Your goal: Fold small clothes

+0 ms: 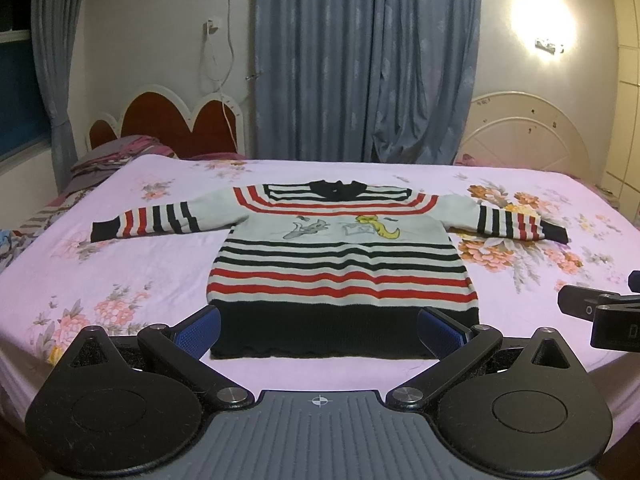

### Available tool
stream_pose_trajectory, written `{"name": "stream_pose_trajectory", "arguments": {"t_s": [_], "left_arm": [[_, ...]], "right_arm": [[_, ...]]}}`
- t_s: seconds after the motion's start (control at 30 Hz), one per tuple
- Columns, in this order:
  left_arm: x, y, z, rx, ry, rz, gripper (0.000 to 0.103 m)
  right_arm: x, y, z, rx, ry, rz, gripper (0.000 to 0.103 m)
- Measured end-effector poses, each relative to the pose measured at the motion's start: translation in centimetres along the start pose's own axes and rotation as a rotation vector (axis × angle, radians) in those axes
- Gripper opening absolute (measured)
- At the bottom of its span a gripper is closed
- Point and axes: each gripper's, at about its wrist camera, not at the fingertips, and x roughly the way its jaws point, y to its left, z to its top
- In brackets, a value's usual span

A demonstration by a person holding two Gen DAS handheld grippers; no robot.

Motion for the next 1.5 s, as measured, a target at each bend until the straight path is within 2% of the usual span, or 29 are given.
{"name": "stream_pose_trajectory", "arguments": {"t_s": [0.6,1.5], "left_arm": [[-0.28,-0.96,0.31,0.008,-0.001,0.002,0.103],[-0.11,-0.48,0.31,0.01,0.001,-0.003,0.103]], "right_arm": [[-0.15,-0.49,0.17,0.0,-0.005,0.003,0.102],[-0.2,-0.45,0.4,-0.002,-0.005,0.0,0.102]]}}
